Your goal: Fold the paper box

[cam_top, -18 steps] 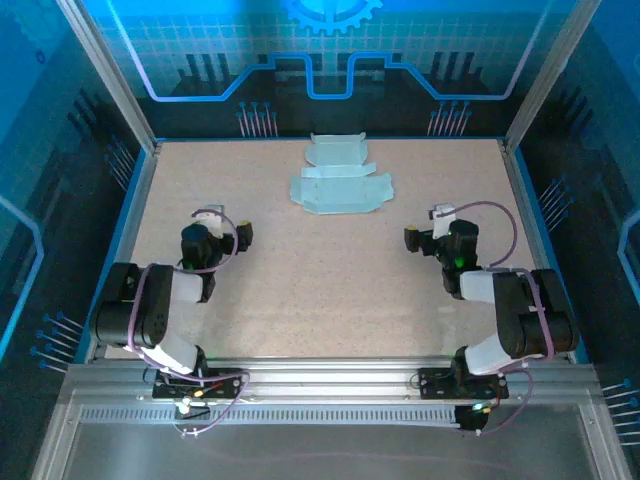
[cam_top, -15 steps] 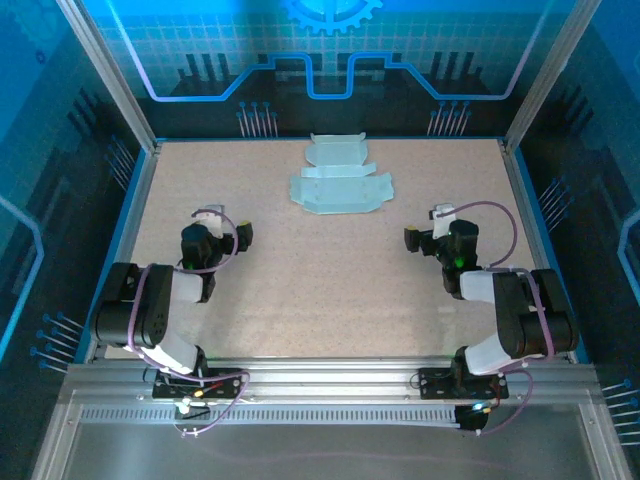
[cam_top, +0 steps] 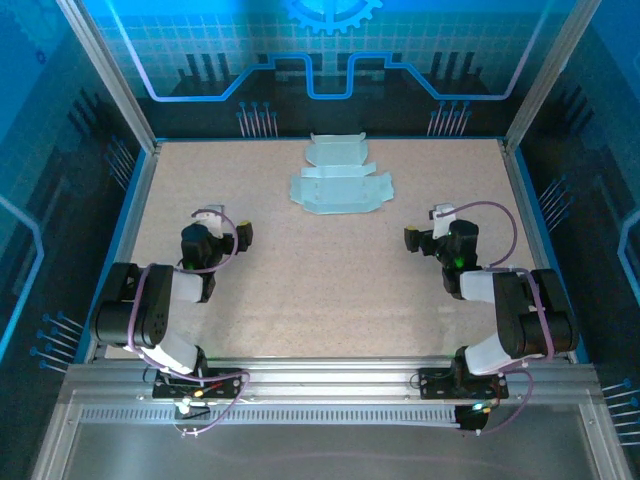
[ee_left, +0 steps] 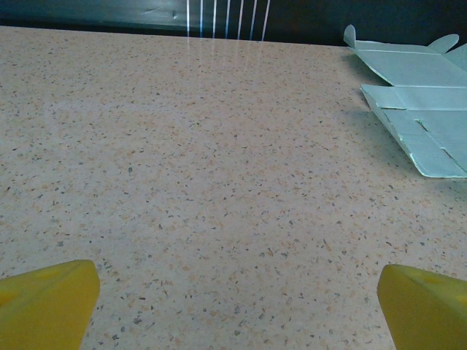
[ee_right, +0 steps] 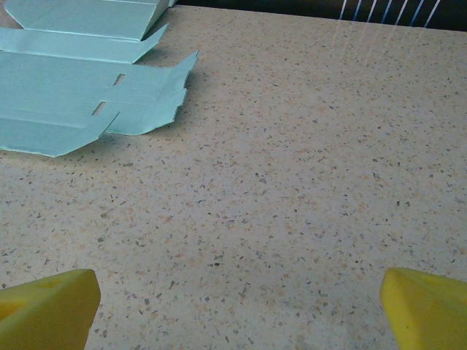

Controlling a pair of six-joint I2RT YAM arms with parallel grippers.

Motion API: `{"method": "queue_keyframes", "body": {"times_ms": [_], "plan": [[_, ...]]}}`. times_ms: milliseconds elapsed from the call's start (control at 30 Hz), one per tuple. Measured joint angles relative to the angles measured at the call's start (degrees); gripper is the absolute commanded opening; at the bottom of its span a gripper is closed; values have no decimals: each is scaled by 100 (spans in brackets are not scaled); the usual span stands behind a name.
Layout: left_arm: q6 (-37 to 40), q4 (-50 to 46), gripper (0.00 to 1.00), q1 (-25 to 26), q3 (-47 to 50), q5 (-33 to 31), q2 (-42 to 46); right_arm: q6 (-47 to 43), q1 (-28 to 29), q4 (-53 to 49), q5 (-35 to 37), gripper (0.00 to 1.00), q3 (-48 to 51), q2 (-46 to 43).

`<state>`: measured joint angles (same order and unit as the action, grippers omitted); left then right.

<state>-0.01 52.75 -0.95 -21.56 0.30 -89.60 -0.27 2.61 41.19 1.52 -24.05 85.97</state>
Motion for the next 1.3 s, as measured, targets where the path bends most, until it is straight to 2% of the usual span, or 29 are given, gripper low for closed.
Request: {"method": "queue_keyframes", "body": {"times_ms": [300,433,533,733,900,1067,1300], "plan": [[9,212,99,0,101,20,0,-9,0,-94,-22,100,-33,-9],[-4,955,99,0,697,-7,7,-114,39,-931,-44,100,-452,-269],[-4,1001,99,0,909,-50,197,-166,114,-1255,-48,100,-658,-702],[-13,-251,99,48,466,-105,1740,-243,289,-2299,-146,100,-1071,-1499],[-302,-1495,99,225,-533,-142,2116,-184,468,-3270,-332,100,-1681,-1829],[-894,-2796,99,697,-1716,-221,1593,72,612,-4087,-616,100,-2267,-1930],[-1902,-4454,99,1202,-3825,-96,-57,63,708,-4833,-1069,100,-2511,-2002]]}}
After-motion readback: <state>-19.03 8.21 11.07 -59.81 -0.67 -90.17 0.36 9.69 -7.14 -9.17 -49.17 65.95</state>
